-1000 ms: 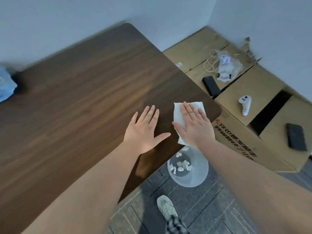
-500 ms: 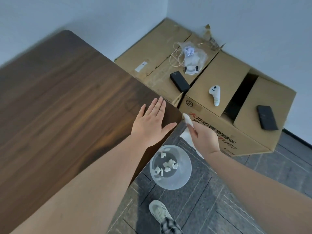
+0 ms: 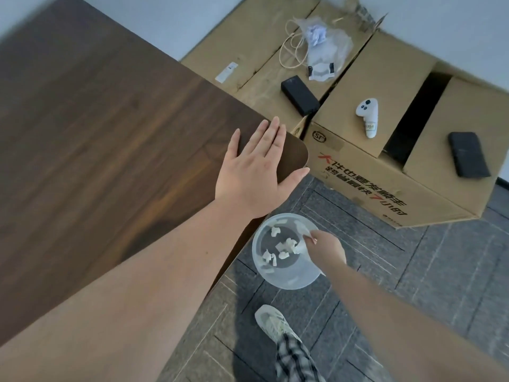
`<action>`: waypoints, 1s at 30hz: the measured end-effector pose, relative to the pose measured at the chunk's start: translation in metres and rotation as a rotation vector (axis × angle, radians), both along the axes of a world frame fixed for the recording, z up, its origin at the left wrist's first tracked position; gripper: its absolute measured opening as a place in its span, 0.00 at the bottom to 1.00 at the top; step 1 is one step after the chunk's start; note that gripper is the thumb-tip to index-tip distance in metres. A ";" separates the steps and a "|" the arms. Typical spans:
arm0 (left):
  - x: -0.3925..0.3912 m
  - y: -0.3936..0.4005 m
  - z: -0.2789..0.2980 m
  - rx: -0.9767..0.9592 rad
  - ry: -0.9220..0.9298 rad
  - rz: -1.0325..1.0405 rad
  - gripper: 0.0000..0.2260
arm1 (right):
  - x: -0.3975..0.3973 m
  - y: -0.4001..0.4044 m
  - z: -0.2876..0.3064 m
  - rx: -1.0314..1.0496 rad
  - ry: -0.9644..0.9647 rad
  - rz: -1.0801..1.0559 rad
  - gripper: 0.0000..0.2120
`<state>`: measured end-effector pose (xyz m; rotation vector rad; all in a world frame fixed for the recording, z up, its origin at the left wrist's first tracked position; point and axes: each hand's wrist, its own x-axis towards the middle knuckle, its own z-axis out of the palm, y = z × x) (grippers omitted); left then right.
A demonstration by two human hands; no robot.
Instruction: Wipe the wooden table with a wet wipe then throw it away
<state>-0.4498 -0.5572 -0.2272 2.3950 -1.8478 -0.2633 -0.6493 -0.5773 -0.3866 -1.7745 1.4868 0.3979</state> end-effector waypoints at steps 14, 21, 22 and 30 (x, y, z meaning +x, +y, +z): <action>0.000 -0.003 -0.010 -0.077 -0.050 0.013 0.35 | 0.006 0.027 -0.085 0.111 0.055 -0.018 0.18; -0.001 -0.003 -0.009 -0.080 -0.048 0.021 0.35 | 0.003 0.025 -0.071 0.189 -0.007 0.105 0.26; -0.001 -0.003 -0.008 -0.075 -0.050 0.024 0.35 | 0.004 0.023 -0.064 0.180 -0.012 0.137 0.26; -0.003 0.000 -0.003 -0.041 -0.045 0.025 0.34 | 0.026 -0.010 0.029 0.071 -0.208 0.215 0.24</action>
